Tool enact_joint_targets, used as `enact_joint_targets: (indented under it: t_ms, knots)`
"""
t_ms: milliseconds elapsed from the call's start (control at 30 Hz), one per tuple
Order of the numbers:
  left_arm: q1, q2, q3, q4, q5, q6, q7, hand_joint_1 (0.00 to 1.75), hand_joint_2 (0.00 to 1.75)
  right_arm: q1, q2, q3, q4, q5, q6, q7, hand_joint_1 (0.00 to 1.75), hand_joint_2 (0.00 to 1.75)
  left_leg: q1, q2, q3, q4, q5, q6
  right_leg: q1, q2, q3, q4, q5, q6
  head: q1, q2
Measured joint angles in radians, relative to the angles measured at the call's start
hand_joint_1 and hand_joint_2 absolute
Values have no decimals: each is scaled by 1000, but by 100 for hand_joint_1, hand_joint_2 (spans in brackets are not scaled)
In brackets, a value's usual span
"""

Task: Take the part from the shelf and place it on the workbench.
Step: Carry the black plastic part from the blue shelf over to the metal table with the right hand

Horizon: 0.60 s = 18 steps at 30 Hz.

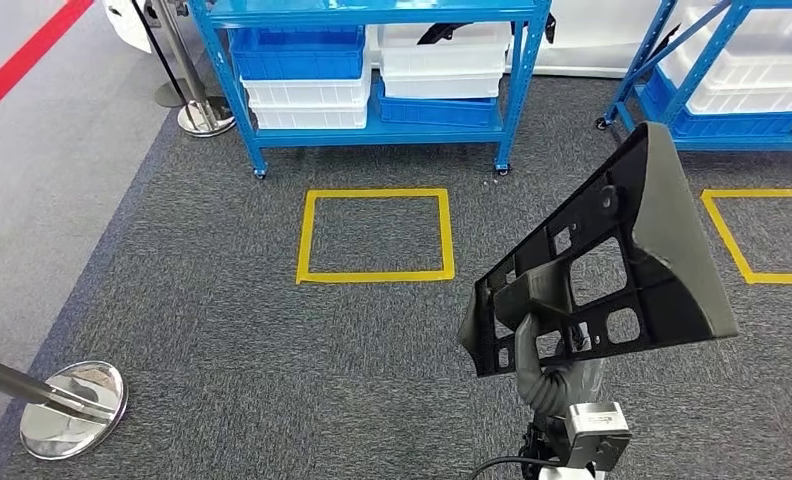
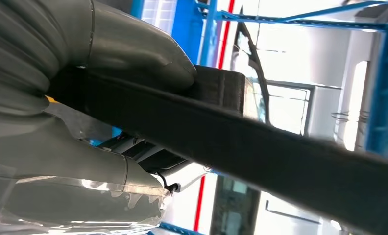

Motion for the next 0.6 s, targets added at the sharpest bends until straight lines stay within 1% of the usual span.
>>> enact_joint_targets:
  t_ms: [33,67,100,133,167,200,233,267,300,333,367,400,433,467,500,533,567,600]
  knots:
    - [1,-1,0,0,-2,0,0,0,175,5,1,-4,-4,1,-5,-2,175,175,3,7,-2,-6,10,6,0,1,-7,15,-13,5,2,0]
    - [1,-1,1,0,-4,0,-1,0,175,10,1,-10,-10,0,-11,-4,175,175,5,14,-7,-12,20,12,0,2,-21,49,-41,10,4,0]
    - [2,-2,1,0,-6,-1,-2,0,175,17,1,-18,-15,-1,-16,-4,175,175,5,22,-14,-12,27,15,-3,1,-43,105,-81,14,5,0]
    - [2,-2,1,0,-7,-1,-5,0,175,25,1,-27,-20,-3,-20,-5,175,175,4,28,-23,-9,33,19,-5,1,-67,172,-123,19,7,0]
    - [3,-2,1,0,-9,-1,-8,0,175,33,1,-37,-25,-6,-24,-5,175,175,3,35,-33,-5,37,19,-7,1,-87,232,-154,23,7,0]
    - [3,-2,1,0,-10,-1,-11,0,175,42,0,-46,-29,-10,-26,-6,175,175,3,42,-42,-1,40,18,-9,0,-92,265,-166,27,8,0]
    - [4,-4,1,0,-12,-1,-14,0,175,51,0,-56,-34,-14,-28,-6,175,175,3,51,-49,5,41,17,-11,-3,-78,260,-161,30,8,0]
    - [5,-5,1,0,-13,-1,-17,0,175,59,0,-65,-40,-18,-28,-7,175,175,4,60,-55,12,40,15,-13,-10,-42,214,-140,32,8,0]
    - [5,-7,2,0,-13,-1,-19,0,175,66,0,-73,-46,-22,-29,-7,175,175,4,68,-59,21,38,11,-15,-28,4,143,-118,33,8,0]
    - [6,-8,2,0,-13,0,-20,0,175,70,0,-81,-52,-26,-29,-8,175,175,2,76,-64,32,34,6,-14,-48,43,81,-101,30,8,0]
    - [6,-9,3,0,-13,0,-22,0,175,75,0,-88,-59,-31,-29,-9,175,175,0,83,-68,41,30,-1,-13,-61,69,35,-92,24,7,0]
    - [5,-9,4,0,-13,1,-23,0,175,80,0,-93,-65,-35,-29,-10,175,175,-2,89,-70,47,27,-7,-11,-68,78,15,-91,16,6,0]
    - [5,-9,5,0,-13,1,-23,0,175,86,0,-99,-70,-38,-28,-12,175,175,-3,97,-70,50,25,-13,-8,-62,75,16,-90,7,5,0]
    - [4,-9,6,0,-13,2,-22,0,175,91,0,-104,-76,-41,-28,-15,175,175,-3,104,-68,51,25,-18,-8,-50,72,15,-88,-1,5,0]
    - [3,-9,7,0,-13,2,-19,0,175,96,0,-108,-82,-42,-28,-18,175,175,-1,100,-68,54,21,-25,-9,-41,70,13,-84,-8,5,0]
    - [2,-9,8,0,-13,2,-17,0,175,99,0,-112,-88,-42,-28,-20,175,175,1,83,-73,69,7,-31,-11,-31,67,11,-80,-15,4,0]
    - [3,-9,9,0,-13,2,-15,0,175,100,0,-113,-93,-40,-28,-22,175,175,4,59,-87,102,-18,-37,-14,-22,64,9,-75,-21,2,0]
    - [5,-9,9,0,-13,3,-14,0,175,101,1,-114,-97,-39,-27,-23,175,175,7,30,-108,154,-52,-43,-16,-12,60,9,-72,-26,1,0]
